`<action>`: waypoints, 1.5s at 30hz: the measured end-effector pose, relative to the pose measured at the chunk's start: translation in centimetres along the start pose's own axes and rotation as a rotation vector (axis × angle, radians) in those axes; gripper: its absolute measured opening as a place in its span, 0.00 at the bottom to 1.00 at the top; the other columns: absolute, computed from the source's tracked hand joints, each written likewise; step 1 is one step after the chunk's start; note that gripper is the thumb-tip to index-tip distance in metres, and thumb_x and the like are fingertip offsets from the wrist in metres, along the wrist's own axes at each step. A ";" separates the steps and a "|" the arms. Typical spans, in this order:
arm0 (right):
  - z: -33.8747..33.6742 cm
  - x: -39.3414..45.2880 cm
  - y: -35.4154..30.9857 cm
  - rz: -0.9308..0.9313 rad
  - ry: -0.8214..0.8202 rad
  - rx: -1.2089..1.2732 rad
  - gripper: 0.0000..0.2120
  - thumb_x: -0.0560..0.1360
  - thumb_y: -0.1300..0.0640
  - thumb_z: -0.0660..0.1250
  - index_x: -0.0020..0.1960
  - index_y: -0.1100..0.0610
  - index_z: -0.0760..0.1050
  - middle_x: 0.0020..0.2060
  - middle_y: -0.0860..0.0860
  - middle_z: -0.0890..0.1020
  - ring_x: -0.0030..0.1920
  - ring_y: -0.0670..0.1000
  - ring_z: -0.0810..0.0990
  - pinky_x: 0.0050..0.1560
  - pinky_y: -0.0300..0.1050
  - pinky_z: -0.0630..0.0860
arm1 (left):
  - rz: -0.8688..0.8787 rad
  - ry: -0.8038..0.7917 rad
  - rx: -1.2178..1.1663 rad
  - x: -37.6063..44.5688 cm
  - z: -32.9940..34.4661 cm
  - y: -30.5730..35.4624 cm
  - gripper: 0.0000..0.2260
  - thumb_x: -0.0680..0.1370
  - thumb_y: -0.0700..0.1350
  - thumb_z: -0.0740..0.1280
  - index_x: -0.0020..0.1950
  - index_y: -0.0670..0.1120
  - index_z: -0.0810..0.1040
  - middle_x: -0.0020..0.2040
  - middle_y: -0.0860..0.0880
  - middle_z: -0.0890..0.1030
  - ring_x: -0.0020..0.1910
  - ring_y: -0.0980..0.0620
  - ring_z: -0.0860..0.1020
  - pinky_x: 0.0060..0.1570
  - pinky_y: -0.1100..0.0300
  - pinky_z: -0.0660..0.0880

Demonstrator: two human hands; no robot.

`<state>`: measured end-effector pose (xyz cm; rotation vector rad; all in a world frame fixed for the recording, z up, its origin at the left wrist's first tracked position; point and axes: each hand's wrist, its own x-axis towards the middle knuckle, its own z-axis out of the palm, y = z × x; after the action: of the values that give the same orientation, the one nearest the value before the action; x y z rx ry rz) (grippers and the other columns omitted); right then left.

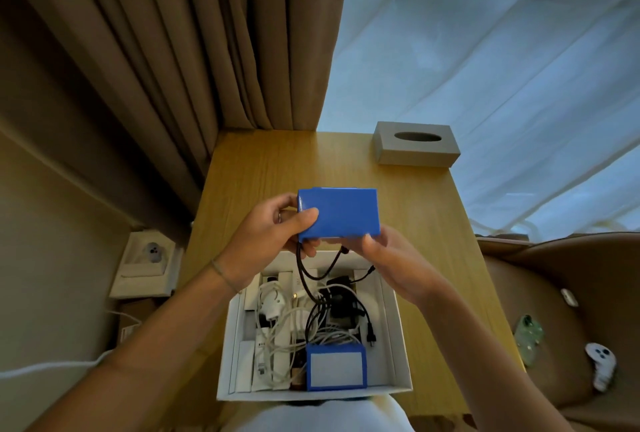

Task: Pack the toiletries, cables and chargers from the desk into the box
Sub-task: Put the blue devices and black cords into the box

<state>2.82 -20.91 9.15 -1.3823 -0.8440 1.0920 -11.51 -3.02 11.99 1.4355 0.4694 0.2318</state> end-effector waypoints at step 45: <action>4.4 -4.5 10.3 0.341 0.240 -1.298 0.08 0.78 0.60 0.65 0.50 0.53 0.83 0.43 0.49 0.83 0.44 0.51 0.79 0.41 0.45 0.79 | -0.406 0.115 0.617 2.0 2.5 -16.6 0.15 0.77 0.54 0.71 0.55 0.45 0.76 0.46 0.50 0.81 0.44 0.51 0.80 0.43 0.57 0.76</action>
<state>-3.75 -24.94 -0.11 -2.7379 -1.2232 0.5119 -10.71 -6.62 -4.52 1.8855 0.9711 -0.1772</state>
